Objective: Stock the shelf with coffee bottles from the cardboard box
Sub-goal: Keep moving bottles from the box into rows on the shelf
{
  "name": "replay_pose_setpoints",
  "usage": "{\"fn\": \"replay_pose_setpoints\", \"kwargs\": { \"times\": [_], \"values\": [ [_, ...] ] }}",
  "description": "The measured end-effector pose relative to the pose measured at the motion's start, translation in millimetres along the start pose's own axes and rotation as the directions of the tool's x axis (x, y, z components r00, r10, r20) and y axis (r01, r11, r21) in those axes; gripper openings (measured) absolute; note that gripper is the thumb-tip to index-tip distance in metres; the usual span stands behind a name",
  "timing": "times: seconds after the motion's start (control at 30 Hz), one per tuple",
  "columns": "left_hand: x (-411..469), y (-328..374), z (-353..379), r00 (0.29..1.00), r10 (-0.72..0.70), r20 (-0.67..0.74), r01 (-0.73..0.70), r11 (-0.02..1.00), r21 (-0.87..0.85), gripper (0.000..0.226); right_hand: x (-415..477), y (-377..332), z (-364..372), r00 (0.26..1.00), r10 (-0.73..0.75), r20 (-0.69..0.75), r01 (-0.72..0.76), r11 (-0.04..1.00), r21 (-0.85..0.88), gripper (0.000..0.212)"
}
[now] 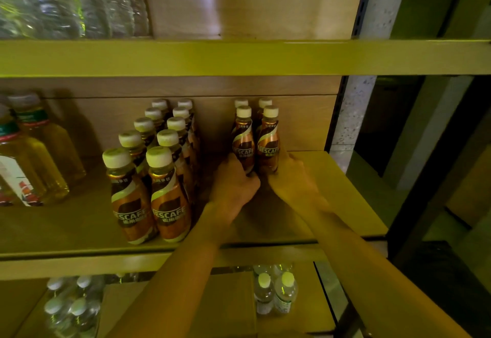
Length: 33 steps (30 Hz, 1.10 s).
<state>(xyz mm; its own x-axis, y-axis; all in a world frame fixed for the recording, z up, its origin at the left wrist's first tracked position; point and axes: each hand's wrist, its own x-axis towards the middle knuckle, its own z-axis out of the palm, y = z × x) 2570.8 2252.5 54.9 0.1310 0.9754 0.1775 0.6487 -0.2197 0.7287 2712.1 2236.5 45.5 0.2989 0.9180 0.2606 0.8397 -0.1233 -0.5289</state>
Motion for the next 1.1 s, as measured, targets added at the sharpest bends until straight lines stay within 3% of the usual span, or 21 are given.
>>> {"fn": "replay_pose_setpoints", "kwargs": {
  "times": [0.13, 0.23, 0.33, 0.67, 0.83, 0.97, 1.1],
  "values": [
    [-30, -5, -9, 0.995, 0.081, 0.057, -0.093, 0.959, 0.266, 0.052, -36, 5, -18, 0.999, -0.046, 0.026, 0.05, 0.975, -0.216, 0.047],
    [-56, -8, -17, 0.984, 0.164, 0.066, -0.177, 0.917, 0.359, 0.048, -68, 4, -29, 0.997, -0.048, 0.062, 0.063, 0.961, -0.268, 0.054],
    [-87, -6, -24, 0.985, 0.15, 0.088, -0.173, 0.892, 0.417, 0.05, -100, 1, -35, 0.995, -0.052, 0.09, 0.074, 0.962, -0.261, 0.056],
    [-176, -30, -30, 0.962, 0.256, 0.097, -0.273, 0.871, 0.409, 0.055, -190, -2, -33, 0.988, -0.12, 0.093, 0.141, 0.955, -0.261, 0.057],
    [-230, -70, -33, 0.953, 0.296, 0.058, -0.296, 0.879, 0.375, 0.056, -244, 5, -7, 0.973, -0.23, 0.029, 0.231, 0.948, -0.219, 0.057],
    [-274, -108, -31, 0.968, 0.19, 0.163, -0.241, 0.885, 0.399, 0.058, -282, 13, 27, 0.967, -0.211, 0.144, 0.232, 0.962, -0.147, 0.064],
    [-298, -158, -23, 0.961, 0.029, 0.276, -0.153, 0.884, 0.441, 0.056, -317, 21, 72, 0.923, -0.11, 0.368, 0.193, 0.961, -0.197, 0.059]
  ]
}}
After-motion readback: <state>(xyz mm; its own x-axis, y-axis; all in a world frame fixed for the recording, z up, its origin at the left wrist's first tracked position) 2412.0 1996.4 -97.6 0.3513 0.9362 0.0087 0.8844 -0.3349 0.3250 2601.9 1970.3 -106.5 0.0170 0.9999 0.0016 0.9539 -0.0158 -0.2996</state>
